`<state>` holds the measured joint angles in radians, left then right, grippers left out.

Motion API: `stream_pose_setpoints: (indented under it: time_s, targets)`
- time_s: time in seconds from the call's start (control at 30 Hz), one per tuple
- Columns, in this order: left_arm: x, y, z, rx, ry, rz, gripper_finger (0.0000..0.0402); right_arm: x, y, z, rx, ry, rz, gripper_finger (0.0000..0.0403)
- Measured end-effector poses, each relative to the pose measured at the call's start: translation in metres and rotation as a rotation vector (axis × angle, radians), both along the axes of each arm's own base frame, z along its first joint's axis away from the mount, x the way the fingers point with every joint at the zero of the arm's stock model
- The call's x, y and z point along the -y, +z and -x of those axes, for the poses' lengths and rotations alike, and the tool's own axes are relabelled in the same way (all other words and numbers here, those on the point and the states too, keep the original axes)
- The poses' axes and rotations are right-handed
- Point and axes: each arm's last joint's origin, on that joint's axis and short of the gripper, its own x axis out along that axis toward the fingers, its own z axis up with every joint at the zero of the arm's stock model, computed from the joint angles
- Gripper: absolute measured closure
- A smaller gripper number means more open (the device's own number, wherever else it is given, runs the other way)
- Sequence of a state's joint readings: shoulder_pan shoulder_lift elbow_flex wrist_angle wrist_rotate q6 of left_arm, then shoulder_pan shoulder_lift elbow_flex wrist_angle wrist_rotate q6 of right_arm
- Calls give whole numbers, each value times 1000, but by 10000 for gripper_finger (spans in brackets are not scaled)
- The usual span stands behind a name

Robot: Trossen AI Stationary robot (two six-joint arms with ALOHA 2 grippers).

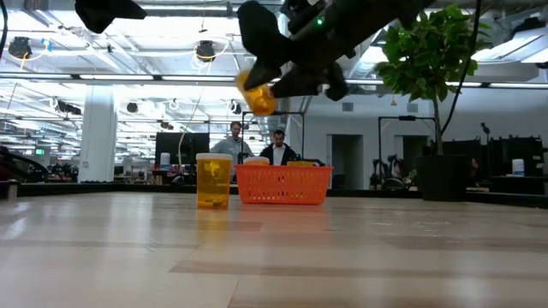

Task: Pick and place pill bottles into a basket
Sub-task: Put the orange pill bottle into the orange bin

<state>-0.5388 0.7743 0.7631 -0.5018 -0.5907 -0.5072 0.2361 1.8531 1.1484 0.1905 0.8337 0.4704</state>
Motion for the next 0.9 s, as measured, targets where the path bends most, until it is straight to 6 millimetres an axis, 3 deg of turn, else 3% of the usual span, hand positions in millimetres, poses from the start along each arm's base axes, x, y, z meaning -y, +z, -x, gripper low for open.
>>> stream_pose_setpoints:
  time_s: [0.2,0.53,0.9]
  targets:
    - [-1,0,0,9,29,-26,170,24,7,9,49,211,-21,223]
    - [-10,3,-2,49,193,-106,170,60,-1,27,11,395,-39,223]
    - [-41,-7,-54,3,176,-111,170,106,-16,36,60,562,-68,216]
